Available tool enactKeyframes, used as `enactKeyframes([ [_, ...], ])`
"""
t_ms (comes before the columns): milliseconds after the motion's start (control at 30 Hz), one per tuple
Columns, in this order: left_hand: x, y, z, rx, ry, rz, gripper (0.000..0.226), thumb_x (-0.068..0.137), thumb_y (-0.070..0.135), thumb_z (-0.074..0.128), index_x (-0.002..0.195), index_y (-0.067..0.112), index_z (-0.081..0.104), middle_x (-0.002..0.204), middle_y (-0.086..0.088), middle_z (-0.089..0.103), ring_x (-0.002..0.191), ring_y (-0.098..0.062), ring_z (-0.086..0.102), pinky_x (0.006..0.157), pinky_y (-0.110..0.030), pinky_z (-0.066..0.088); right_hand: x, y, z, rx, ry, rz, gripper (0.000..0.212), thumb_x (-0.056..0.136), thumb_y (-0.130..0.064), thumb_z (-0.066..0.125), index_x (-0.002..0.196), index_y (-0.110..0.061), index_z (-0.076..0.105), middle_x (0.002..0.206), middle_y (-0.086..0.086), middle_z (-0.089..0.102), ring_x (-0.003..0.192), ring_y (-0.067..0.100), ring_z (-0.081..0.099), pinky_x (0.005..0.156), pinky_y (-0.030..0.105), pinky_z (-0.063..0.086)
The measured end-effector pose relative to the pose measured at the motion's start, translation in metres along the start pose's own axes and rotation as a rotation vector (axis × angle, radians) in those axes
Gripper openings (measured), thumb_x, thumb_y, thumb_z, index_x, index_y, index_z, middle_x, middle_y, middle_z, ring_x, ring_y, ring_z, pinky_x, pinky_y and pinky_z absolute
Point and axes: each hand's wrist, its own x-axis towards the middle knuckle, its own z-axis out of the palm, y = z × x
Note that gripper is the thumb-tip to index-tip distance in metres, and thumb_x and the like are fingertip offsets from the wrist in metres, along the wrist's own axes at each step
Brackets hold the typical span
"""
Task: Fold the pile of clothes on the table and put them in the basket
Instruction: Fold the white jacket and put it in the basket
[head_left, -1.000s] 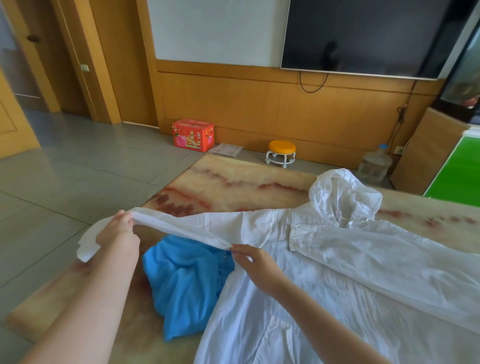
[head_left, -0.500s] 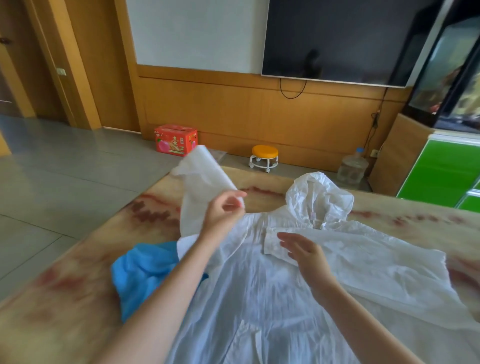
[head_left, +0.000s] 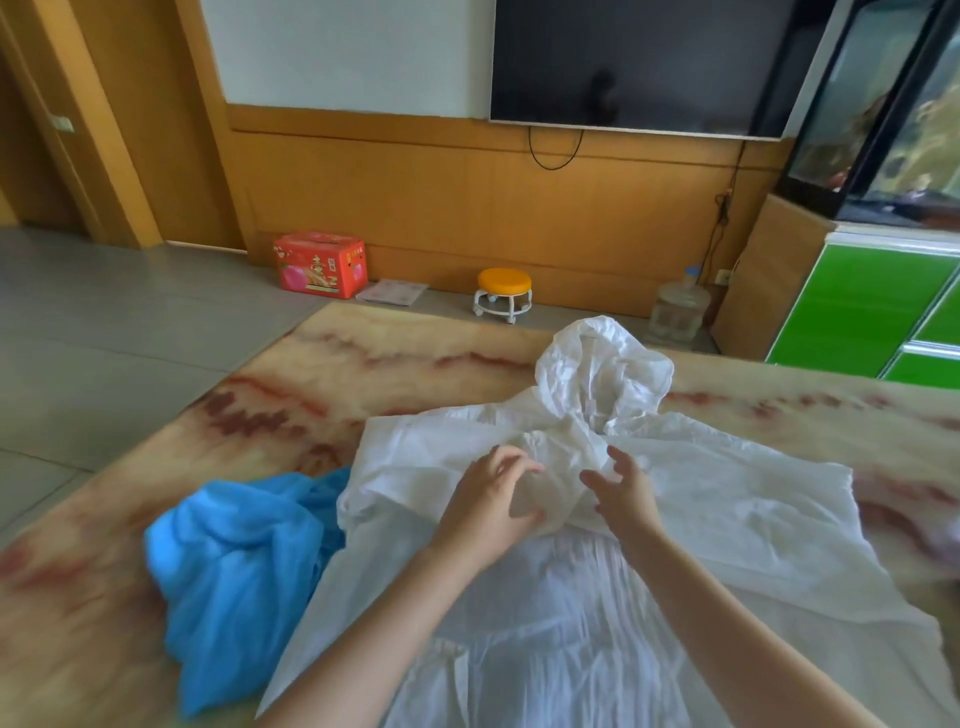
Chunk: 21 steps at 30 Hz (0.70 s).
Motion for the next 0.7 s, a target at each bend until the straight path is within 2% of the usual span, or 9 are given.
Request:
enactKeyframes([
  [67,0.003,-0.004,-0.012,0.152,-0.119,-0.133,0.056,0.089,0.048,0.053,0.139,0.025,0.041,0.145,0.007,0.038,0.136,-0.013,0.029,0.115,-0.039,0.017,0.008,-0.003,0.007,-0.269,0.030,-0.110,0.062,0.088,-0.027,0.063,0.143,-0.018,0.037,0.140,0.013,0.039,0.124,0.032,0.039,0.106,0.040,0.032],
  [133,0.001,-0.011,-0.013,0.278,-0.268,-0.187,0.054,0.094,0.051,0.041,0.144,0.030,0.034,0.153,0.006,0.026,0.143,-0.011,0.015,0.115,-0.042,0.005,0.012,-0.009,0.015,-0.366,0.028,-0.159,0.065,0.088,-0.042,0.060,0.144,-0.019,0.037,0.143,0.011,0.036,0.131,0.032,0.030,0.107,0.037,0.025],
  [267,-0.011,-0.020,-0.002,0.354,-0.434,-0.185,0.049,0.098,0.044,0.035,0.144,0.046,0.021,0.159,0.001,0.002,0.146,-0.019,-0.003,0.114,-0.051,-0.004,0.016,-0.018,0.036,-0.670,-0.058,-0.144,0.080,0.078,-0.072,0.050,0.134,-0.015,0.048,0.142,0.012,0.034,0.132,0.030,0.025,0.108,0.035,0.024],
  [367,-0.009,-0.021,0.000,0.356,-0.415,-0.193,0.050,0.096,0.041,0.039,0.144,0.045,0.025,0.159,0.000,0.001,0.146,-0.019,-0.004,0.114,-0.053,-0.006,0.016,-0.018,0.047,-0.869,-0.041,-0.146,0.085,0.071,-0.079,0.049,0.126,-0.013,0.054,0.138,0.007,0.034,0.129,0.028,0.026,0.105,0.034,0.028],
  [433,-0.007,-0.020,-0.002,0.354,-0.381,-0.220,0.049,0.096,0.041,0.041,0.144,0.039,0.030,0.159,-0.001,0.005,0.146,-0.017,-0.004,0.114,-0.054,-0.007,0.017,-0.017,0.051,-0.947,0.003,-0.189,0.069,0.077,-0.063,0.056,0.123,-0.012,0.054,0.132,0.006,0.037,0.125,0.027,0.030,0.101,0.032,0.030],
  [500,-0.005,-0.022,-0.010,0.375,-0.331,-0.262,0.050,0.096,0.044,0.039,0.145,0.036,0.030,0.159,-0.001,0.006,0.146,-0.017,-0.006,0.113,-0.056,-0.009,0.019,-0.018,0.049,-0.951,0.058,-0.249,0.042,0.087,-0.037,0.049,0.117,-0.009,0.059,0.124,0.006,0.047,0.119,0.027,0.037,0.095,0.033,0.034],
  [533,-0.003,-0.024,-0.015,0.417,-0.316,-0.280,0.051,0.096,0.047,0.037,0.145,0.035,0.028,0.159,-0.002,0.005,0.146,-0.019,-0.007,0.112,-0.058,-0.011,0.020,-0.020,0.045,-0.904,0.085,-0.269,0.035,0.088,-0.027,0.045,0.111,-0.006,0.062,0.120,0.008,0.052,0.115,0.028,0.041,0.092,0.035,0.036],
  [633,0.000,-0.030,-0.031,0.520,-0.333,-0.345,0.060,0.095,0.056,0.030,0.149,0.035,0.015,0.159,-0.005,-0.006,0.145,-0.024,-0.013,0.111,-0.059,-0.013,0.019,-0.023,0.012,-0.697,0.226,-0.277,0.028,0.084,-0.011,0.043,0.101,-0.003,0.063,0.108,0.014,0.061,0.101,0.032,0.052,0.079,0.036,0.041],
  [700,0.002,-0.031,-0.035,0.489,-0.360,-0.395,0.065,0.094,0.061,0.028,0.150,0.035,0.008,0.158,-0.006,-0.013,0.144,-0.023,-0.018,0.111,-0.059,-0.012,0.020,-0.017,-0.023,-0.619,0.328,-0.244,0.035,0.080,-0.001,0.044,0.113,-0.008,0.055,0.106,0.015,0.062,0.090,0.032,0.054,0.068,0.034,0.039],
])
